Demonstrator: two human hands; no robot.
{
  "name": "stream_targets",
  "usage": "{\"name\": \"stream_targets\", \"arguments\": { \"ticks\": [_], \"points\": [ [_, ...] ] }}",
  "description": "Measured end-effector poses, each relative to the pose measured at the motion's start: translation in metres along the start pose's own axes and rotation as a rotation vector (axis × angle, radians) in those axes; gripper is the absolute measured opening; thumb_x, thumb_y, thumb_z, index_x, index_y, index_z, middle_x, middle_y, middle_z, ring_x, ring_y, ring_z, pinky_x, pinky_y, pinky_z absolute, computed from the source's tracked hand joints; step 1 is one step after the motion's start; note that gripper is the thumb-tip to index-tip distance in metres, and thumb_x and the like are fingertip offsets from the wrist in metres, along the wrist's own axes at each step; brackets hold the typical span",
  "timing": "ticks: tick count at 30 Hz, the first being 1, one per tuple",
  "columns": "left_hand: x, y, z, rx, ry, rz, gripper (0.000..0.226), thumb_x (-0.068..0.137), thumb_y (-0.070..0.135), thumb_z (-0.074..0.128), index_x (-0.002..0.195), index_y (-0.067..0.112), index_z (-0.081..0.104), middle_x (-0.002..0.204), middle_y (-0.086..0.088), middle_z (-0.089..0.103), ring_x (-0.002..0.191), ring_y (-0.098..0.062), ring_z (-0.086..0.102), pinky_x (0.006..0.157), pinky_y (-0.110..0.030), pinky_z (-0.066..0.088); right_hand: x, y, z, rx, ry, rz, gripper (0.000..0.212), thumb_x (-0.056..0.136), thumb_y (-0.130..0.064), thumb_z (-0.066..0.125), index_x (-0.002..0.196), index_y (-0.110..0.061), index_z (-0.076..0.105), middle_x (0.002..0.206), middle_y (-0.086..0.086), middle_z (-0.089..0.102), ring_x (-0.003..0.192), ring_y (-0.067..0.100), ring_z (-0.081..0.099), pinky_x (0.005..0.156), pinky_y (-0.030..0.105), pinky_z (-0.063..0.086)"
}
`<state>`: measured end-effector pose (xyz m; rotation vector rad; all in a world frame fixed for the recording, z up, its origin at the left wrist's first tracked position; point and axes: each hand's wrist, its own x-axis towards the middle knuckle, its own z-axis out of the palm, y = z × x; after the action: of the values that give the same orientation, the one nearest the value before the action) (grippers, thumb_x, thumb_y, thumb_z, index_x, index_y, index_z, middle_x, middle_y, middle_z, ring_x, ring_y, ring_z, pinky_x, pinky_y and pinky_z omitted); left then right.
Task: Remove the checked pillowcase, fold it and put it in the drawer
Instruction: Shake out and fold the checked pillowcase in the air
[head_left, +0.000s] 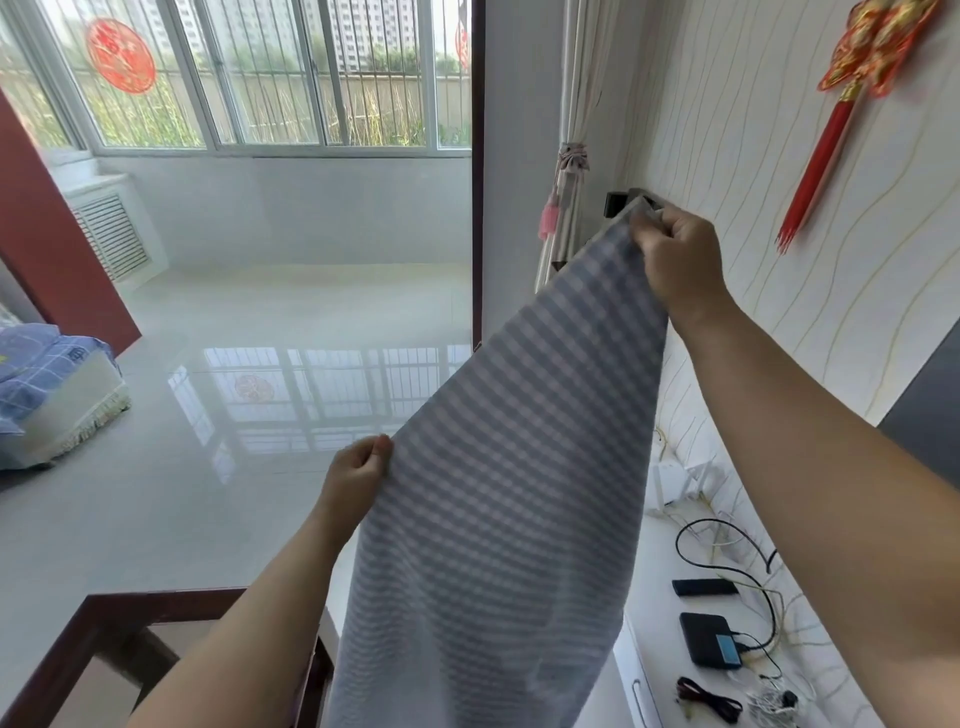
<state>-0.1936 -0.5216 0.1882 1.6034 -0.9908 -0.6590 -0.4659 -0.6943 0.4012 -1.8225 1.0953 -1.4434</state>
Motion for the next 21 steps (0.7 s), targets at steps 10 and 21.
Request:
{"name": "stream_targets", "arguments": {
  "ticks": [10,21],
  "points": [
    [0.014,0.005,-0.025,0.178,-0.018,0.011,0.052,0.097,0.035,0.051,0.076,-0.012,0.053,0.067,-0.009,0.047,0.062,-0.019,0.045,0.062,-0.034,0.039,-0.016,0.08,-0.012,-0.159,-0.077,0.251,0.048,0.095,-0.033,0.05,0.053,-0.02,0.032,0.052,-0.001,0.03,0.049,0.015,0.031,0.044,0.025,0.024],
    [0.0,-0.05,0.038,0.659,-0.028,-0.255,0.048,0.099,0.025,0.043,0.053,0.014,0.04,0.056,-0.003,0.043,0.062,-0.024,0.043,0.054,-0.032,0.025,-0.118,0.201,0.029,-0.666,-0.082,0.539,0.041,0.102,-0.032,0.025,0.115,-0.003,0.052,0.111,0.022,0.061,0.102,0.039,0.058,0.074,0.036,0.036]
  ]
}}
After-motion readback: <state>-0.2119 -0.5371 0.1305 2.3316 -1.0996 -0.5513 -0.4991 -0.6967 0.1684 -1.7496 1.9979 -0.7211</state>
